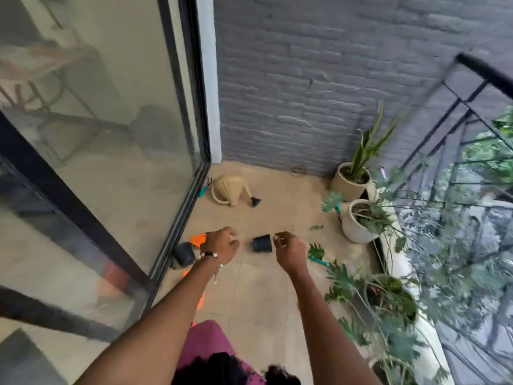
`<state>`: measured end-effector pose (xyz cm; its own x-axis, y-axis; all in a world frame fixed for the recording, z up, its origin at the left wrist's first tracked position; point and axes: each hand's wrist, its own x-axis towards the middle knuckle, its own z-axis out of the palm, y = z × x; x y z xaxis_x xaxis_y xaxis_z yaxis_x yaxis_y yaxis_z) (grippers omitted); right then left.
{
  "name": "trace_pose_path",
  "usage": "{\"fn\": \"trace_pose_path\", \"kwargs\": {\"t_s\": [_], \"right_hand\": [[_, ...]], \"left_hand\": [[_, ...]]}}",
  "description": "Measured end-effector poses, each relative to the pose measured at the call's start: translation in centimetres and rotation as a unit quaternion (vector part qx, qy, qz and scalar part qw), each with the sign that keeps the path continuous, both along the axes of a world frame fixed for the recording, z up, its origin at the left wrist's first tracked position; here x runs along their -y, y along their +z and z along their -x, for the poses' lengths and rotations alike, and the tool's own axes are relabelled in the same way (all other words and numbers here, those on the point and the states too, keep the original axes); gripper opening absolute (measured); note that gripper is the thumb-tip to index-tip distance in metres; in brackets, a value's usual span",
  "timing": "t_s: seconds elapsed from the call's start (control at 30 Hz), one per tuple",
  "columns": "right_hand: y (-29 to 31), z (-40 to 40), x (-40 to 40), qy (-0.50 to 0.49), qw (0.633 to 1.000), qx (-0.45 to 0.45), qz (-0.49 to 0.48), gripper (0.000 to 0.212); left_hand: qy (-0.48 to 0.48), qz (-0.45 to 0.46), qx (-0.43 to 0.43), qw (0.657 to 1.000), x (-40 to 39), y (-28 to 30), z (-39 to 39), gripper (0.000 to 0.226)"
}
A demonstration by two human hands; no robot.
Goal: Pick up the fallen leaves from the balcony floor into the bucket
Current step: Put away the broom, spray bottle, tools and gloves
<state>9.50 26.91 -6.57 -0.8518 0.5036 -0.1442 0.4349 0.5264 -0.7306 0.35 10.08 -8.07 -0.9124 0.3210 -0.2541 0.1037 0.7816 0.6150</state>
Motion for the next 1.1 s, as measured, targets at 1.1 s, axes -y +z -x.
{"fn": "trace_pose_path", "kwargs": {"t_s": [1.1], "right_hand": [[-12.9, 57.6, -18.3, 0.079, 0.976, 0.186, 0.082, 0.021]], "left_hand": [[-0.083, 0.240, 0.109, 0.961, -14.5, -11.7, 54.2, 0.036]]}}
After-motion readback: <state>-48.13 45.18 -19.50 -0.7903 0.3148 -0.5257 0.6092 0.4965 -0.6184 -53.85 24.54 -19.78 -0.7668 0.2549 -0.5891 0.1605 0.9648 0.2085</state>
